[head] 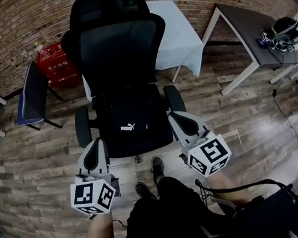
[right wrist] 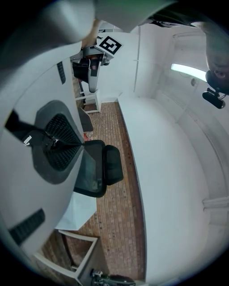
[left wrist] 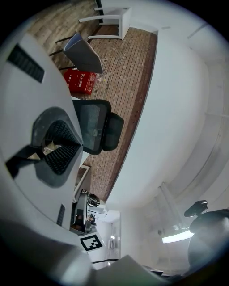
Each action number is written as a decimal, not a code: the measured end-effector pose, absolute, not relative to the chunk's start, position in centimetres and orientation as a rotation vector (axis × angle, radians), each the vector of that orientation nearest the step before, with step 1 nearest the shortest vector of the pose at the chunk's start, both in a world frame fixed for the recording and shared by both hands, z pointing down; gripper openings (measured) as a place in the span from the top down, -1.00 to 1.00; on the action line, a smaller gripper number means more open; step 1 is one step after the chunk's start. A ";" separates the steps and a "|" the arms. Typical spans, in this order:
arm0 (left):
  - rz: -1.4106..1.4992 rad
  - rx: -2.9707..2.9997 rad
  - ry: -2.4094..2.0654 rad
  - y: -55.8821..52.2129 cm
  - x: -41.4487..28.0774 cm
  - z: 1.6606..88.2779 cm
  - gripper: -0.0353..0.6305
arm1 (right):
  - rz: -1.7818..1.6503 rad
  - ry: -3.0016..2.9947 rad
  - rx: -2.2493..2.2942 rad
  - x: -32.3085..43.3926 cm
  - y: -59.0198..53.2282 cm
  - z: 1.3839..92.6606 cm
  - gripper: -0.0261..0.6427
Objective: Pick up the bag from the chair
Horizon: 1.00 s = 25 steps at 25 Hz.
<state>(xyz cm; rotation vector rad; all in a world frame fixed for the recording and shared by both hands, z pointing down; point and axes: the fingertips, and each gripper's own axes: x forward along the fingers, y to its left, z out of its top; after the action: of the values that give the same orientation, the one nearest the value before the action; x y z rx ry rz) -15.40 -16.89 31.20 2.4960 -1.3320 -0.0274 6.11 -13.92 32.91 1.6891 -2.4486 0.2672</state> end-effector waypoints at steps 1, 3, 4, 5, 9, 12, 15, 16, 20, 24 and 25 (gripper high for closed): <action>-0.017 2.489 -1.330 -17.5 -15.0 31.5 0.86 | 0.273 -2.446 1.696 6.6 -14.5 33.2 0.87; 0.011 2.478 -1.314 -18.8 -14.0 32.2 0.86 | 0.296 -2.447 1.704 7.7 -15.6 33.9 0.87; 0.028 2.471 -1.301 -19.4 -13.4 32.6 0.86 | 0.314 -2.450 1.703 8.1 -16.1 34.2 0.87; 0.044 2.464 -1.288 -20.0 -12.7 33.0 0.86 | 0.332 -2.451 1.702 8.6 -16.6 34.7 0.87; 0.100 2.418 -1.291 -22.2 -11.3 34.3 0.86 | 0.370 -2.425 1.713 10.1 -18.5 36.8 0.86; 0.126 2.394 -1.318 -23.7 -10.9 35.6 0.86 | 0.405 -2.419 1.705 10.8 -19.7 38.4 0.86; 0.178 2.392 -1.303 -24.7 -10.4 37.4 0.86 | 0.437 -2.402 1.699 11.0 -20.6 39.8 0.79; 0.193 2.394 -1.294 -24.9 -10.3 38.0 0.86 | 0.451 -2.396 1.699 10.9 -20.9 40.4 0.75; 0.224 2.377 -1.255 -26.6 -10.6 40.7 0.85 | 0.511 -2.352 1.708 10.1 -21.7 42.6 0.66; 0.237 2.340 -1.206 -28.6 -11.0 43.7 0.85 | 0.518 -2.262 1.728 9.4 -22.7 45.4 0.63; 0.238 2.333 -1.186 -29.1 -11.1 44.5 0.85 | 0.523 -2.230 1.742 9.3 -23.0 46.1 0.60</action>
<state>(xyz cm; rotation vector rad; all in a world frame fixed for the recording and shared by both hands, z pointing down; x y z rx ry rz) -11.09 -29.12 44.48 2.3334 -1.1857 0.2379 9.34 -23.03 46.12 1.7423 -2.2297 0.5225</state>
